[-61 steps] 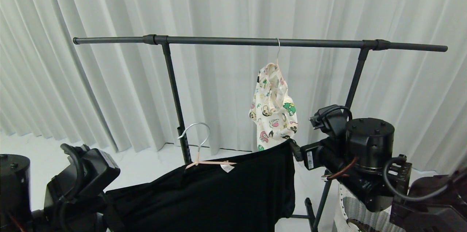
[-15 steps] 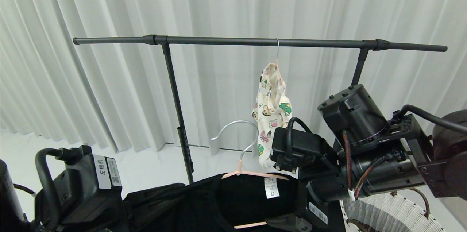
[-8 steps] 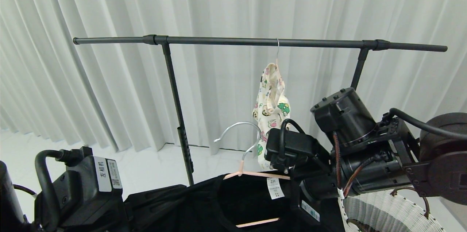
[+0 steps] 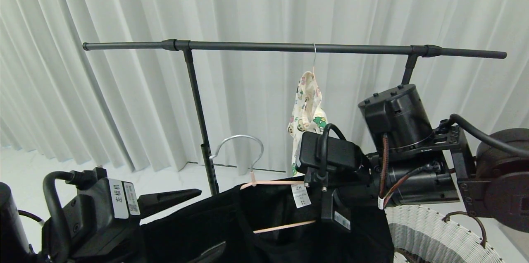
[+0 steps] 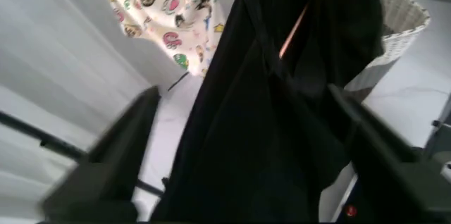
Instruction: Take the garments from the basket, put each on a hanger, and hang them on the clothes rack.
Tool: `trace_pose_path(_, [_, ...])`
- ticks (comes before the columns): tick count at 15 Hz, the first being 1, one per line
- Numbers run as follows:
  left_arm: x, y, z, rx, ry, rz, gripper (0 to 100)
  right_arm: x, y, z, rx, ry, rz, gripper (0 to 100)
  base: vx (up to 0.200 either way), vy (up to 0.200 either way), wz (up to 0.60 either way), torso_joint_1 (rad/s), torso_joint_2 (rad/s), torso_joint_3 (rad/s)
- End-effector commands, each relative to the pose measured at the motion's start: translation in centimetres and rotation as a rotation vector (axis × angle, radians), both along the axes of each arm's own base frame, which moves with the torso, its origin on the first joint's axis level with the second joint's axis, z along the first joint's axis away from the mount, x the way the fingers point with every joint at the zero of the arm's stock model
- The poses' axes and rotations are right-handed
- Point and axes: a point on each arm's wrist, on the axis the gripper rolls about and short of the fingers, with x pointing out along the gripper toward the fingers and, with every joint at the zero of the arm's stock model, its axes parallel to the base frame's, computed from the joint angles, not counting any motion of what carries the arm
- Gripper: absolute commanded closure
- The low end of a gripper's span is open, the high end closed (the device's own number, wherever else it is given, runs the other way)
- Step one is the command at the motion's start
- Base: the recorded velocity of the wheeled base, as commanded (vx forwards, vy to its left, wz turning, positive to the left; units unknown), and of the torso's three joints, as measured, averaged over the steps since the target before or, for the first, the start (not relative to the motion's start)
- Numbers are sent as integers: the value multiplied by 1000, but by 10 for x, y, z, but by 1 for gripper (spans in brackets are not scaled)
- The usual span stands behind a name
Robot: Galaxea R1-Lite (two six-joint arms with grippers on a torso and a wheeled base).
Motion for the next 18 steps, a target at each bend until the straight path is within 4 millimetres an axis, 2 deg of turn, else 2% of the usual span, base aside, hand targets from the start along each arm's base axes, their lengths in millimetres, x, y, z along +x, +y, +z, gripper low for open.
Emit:
trace_pose_path(1, [2, 1, -1, 6, 6, 18, 0, 1, -3, 5, 17, -28, 3, 100, 0, 0, 0, 0, 0, 0])
trace_pose_path(3, [4, 10, -5, 12, 12, 71, 0, 13, -13, 10, 17, -120, 22, 100, 0, 0, 0, 0, 0, 0])
trace_pose_path(6, [10, 35, -15, 23, 37, 245, 0, 29, -38, 20, 6, -242, 42, 100, 0, 0, 0, 0, 0, 0])
trace_pose_path(8, [12, 45, -23, 36, 67, 314, 0, 33, -52, 28, 21, -277, 34, 100, 0, 0, 0, 0, 0, 0])
trace_pose_path(12, [10, 47, -45, 91, 165, 324, 0, 30, -66, 40, 53, -297, 11, 100, 0, 0, 0, 0, 0, 0])
trace_pose_path(15, [28, 50, -60, 142, 265, 378, 0, 19, -72, 41, 58, -302, 22, 100, 0, 0, 0, 0, 0, 0])
trace_pose_path(18, [42, 48, -58, 141, 275, 395, 0, 8, -72, 46, 73, -314, 45, 100, 0, 0, 0, 0, 0, 0])
